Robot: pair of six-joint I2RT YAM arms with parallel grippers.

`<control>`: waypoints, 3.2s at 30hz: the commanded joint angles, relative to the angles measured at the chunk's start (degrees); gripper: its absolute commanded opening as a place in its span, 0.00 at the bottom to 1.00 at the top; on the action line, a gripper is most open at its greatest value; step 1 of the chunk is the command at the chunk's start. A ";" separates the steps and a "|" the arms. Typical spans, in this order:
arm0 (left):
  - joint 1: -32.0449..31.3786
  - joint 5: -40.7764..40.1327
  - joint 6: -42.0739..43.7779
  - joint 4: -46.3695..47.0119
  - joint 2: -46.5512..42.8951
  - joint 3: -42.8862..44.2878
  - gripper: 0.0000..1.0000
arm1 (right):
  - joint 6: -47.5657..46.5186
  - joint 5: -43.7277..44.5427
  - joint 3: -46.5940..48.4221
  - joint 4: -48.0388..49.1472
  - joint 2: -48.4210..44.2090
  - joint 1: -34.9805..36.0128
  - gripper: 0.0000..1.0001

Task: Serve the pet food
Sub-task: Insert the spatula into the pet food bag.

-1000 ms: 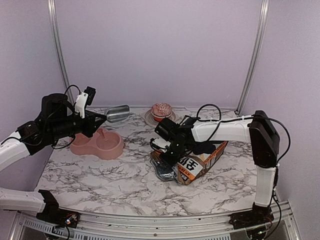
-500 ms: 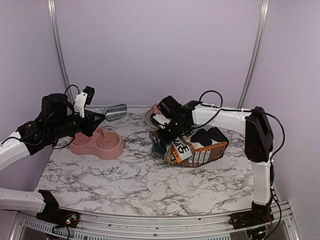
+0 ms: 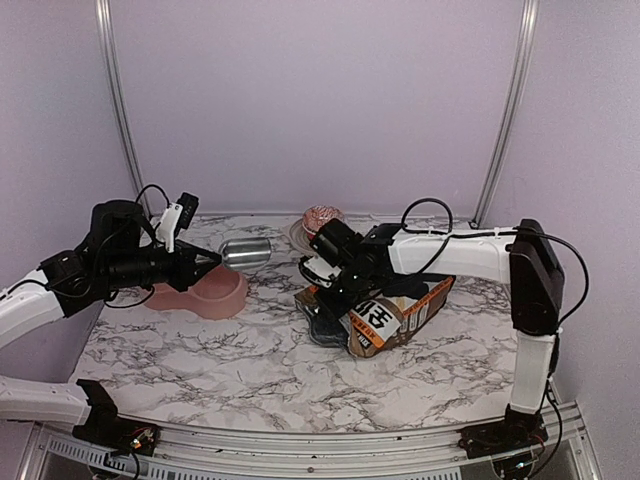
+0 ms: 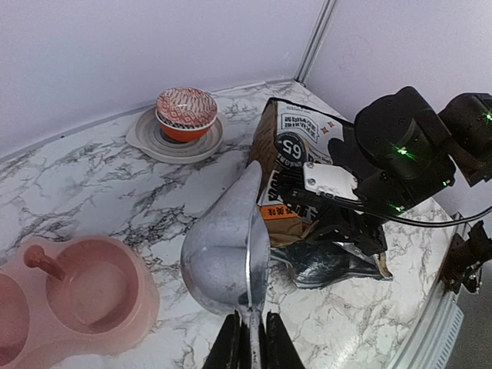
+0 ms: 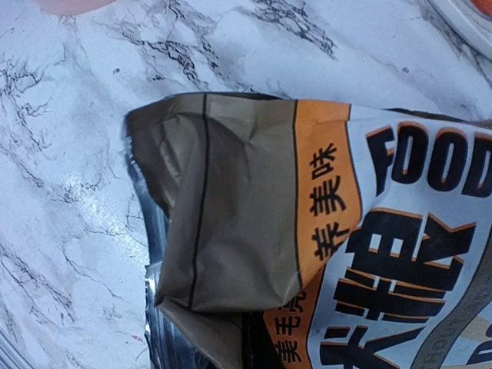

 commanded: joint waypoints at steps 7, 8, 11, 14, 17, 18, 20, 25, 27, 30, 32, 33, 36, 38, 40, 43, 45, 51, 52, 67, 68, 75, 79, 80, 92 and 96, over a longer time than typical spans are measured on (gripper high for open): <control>-7.00 10.73 -8.19 -0.53 -4.03 -6.69 0.00 | 7.76 3.05 -5.90 5.69 -2.20 1.54 0.00; -7.70 10.90 -8.58 -0.33 -3.76 -7.40 0.00 | 8.16 4.44 -5.60 5.92 -2.07 1.54 0.00; -9.55 11.03 -10.00 1.18 -1.97 -8.68 0.00 | 8.50 7.31 -4.91 7.23 -2.33 1.52 0.00; -10.66 9.32 -12.37 5.04 0.39 -9.90 0.00 | 7.98 8.79 -4.47 8.00 -1.92 1.43 0.00; -11.19 9.04 -14.35 9.23 3.35 -10.91 0.00 | 8.09 10.07 -3.90 8.27 -0.99 0.82 0.00; -11.44 8.55 -14.68 10.11 4.26 -10.99 0.00 | 8.13 9.95 -3.65 8.62 -0.96 0.55 0.00; -11.68 7.43 -15.29 11.12 5.92 -10.77 0.00 | 8.14 9.96 -3.22 9.31 -1.18 0.10 0.00; -11.70 4.66 -18.31 14.84 9.53 -10.60 0.00 | 6.31 9.48 -2.22 11.37 -2.92 -0.37 0.00; -11.70 4.65 -20.55 17.51 11.37 -10.51 0.00 | 4.96 8.77 -2.41 11.97 -3.70 -0.50 0.00; -11.85 5.57 -22.15 21.95 15.09 -9.69 0.00 | 4.26 8.53 -2.78 11.56 -4.19 -0.78 0.00; -12.06 5.36 -22.26 22.19 17.48 -8.15 0.00 | 4.14 8.88 -3.01 10.90 -4.37 -1.09 0.00; -12.13 5.06 -22.34 22.21 18.69 -7.44 0.00 | 4.26 9.14 -3.29 10.87 -4.68 -1.24 0.00; -12.08 3.78 -23.37 22.64 21.50 -5.48 0.00 | 4.40 9.24 -5.41 11.94 -6.40 -1.76 0.00; -12.23 3.39 -24.30 23.23 23.49 -4.34 0.00 | 4.51 9.22 -6.27 12.30 -7.12 -2.05 0.00; -12.27 3.16 -25.02 23.64 25.72 -2.93 0.00 | 4.56 9.22 -6.66 12.32 -7.35 -2.13 0.00; -12.80 3.18 -26.09 24.78 28.75 -0.65 0.00 | 4.78 8.98 -6.98 12.32 -7.28 -2.18 0.00; -13.08 3.20 -26.76 25.37 30.47 0.91 0.00 | 4.98 8.68 -7.11 12.44 -7.12 -2.20 0.00; -13.20 1.46 -28.50 25.35 34.62 3.32 0.00 | 5.41 8.35 -8.09 13.02 -6.26 -2.19 0.00; -13.20 0.87 -28.62 25.35 34.94 3.32 0.00 | 5.45 8.34 -8.22 12.94 -5.96 -2.18 0.00; -14.25 -11.76 -25.88 19.38 40.77 7.79 0.00 | 7.33 15.18 -7.62 13.62 -3.37 -2.26 0.00; -14.32 -12.54 -25.69 19.37 40.90 8.07 0.00 | 7.39 15.20 -7.38 13.81 -3.37 -2.26 0.00; -14.51 -14.22 -24.01 17.30 44.01 10.35 0.00 | 7.19 14.95 -6.01 15.09 -4.11 -2.27 0.00; -14.72 -13.33 -23.73 16.35 45.54 12.01 0.00 | 6.94 15.09 -7.03 16.50 -5.53 -2.26 0.00; -14.84 -13.45 -23.51 15.73 45.65 12.43 0.00 | 6.69 14.78 -7.72 17.26 -6.05 -2.26 0.00; -15.83 -11.60 -25.84 8.70 46.47 15.46 0.00 | 5.30 15.20 -9.20 17.97 -7.21 -2.26 0.00; -15.83 -10.31 -26.70 8.38 48.40 17.32 0.00 | 5.43 15.51 -10.34 18.44 -8.25 -2.28 0.00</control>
